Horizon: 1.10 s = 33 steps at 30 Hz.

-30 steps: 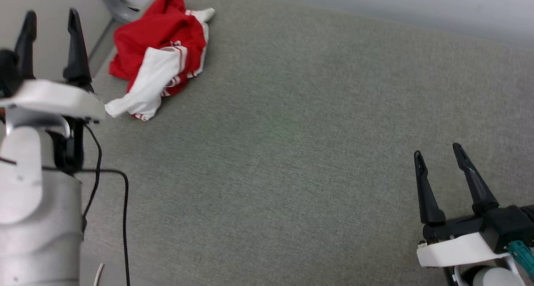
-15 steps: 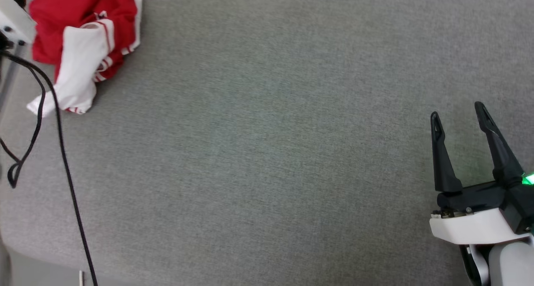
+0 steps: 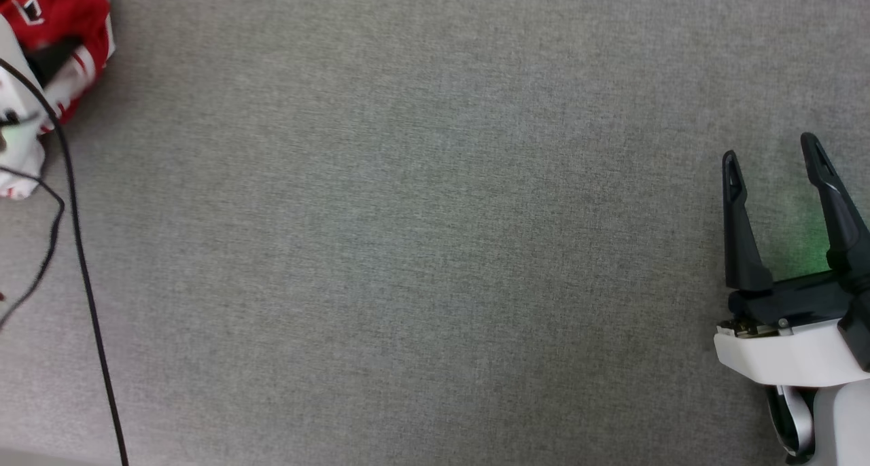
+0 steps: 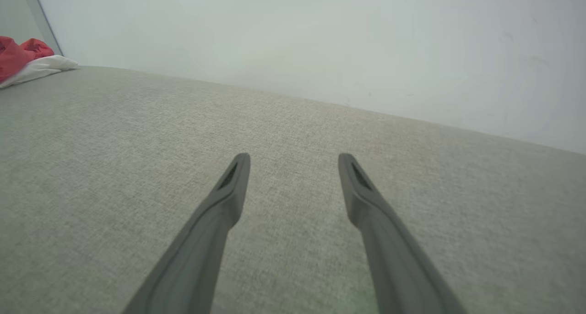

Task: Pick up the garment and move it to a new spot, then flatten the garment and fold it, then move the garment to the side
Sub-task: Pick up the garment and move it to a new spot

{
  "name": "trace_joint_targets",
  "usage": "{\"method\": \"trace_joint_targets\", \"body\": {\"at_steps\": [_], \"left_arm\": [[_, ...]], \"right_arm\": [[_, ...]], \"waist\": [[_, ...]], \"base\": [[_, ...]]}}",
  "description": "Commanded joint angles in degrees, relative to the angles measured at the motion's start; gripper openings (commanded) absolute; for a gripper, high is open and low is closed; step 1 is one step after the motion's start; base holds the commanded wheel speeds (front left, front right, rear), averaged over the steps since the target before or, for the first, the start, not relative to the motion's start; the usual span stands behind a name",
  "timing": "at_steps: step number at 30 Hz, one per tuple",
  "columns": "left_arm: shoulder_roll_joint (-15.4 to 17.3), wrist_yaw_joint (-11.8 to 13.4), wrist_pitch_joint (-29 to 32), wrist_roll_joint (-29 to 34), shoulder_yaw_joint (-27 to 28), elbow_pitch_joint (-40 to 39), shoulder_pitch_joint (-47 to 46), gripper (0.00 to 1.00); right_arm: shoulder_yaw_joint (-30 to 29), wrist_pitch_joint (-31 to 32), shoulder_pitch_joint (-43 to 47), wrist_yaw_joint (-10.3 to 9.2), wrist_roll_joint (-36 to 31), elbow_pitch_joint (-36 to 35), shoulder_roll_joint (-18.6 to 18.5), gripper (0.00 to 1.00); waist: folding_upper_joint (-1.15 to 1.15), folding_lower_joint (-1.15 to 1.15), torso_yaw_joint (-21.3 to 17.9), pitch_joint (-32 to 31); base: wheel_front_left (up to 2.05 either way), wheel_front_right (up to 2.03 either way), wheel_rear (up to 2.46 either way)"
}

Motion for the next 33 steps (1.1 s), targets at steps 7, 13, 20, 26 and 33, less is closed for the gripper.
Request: {"method": "trace_joint_targets", "body": {"at_steps": [7,13,20,26,33], "left_arm": [[-2.02,0.02,2.61,-1.26,-6.45,5.87,3.25,1.00],[-0.97,0.03,0.07,-2.89,-9.81,6.74,3.20,0.00],[2.52,0.01,-8.15,-1.52,-13.20,3.30,-1.43,0.00],[4.29,0.00,-14.43,1.01,-18.29,-0.74,-5.14,0.00],[5.64,0.00,-17.89,4.88,-23.25,-7.50,-9.15,0.00]], "right_arm": [[0.24,-0.14,-1.64,-0.04,-0.67,-0.98,-0.06,1.00],[0.23,-0.14,-1.77,-0.04,-0.80,-0.41,0.06,1.00],[0.56,-0.14,-1.00,-0.04,-0.20,0.81,0.38,1.00],[1.45,-0.14,-0.50,-0.05,0.63,2.42,1.02,1.00],[1.55,-0.14,0.69,-0.05,1.76,3.76,1.95,1.00]], "waist": [[0.00,-0.01,-0.75,2.26],[0.00,-0.01,-0.78,1.67],[0.00,-0.01,-0.15,-1.86],[0.00,-0.01,0.00,-6.84],[0.00,-0.01,-1.50,-12.15]], "base": [[0.00,0.00,0.00],[0.00,0.00,0.00],[0.00,0.00,0.00],[0.00,0.00,0.00],[0.00,0.00,0.00]]}}
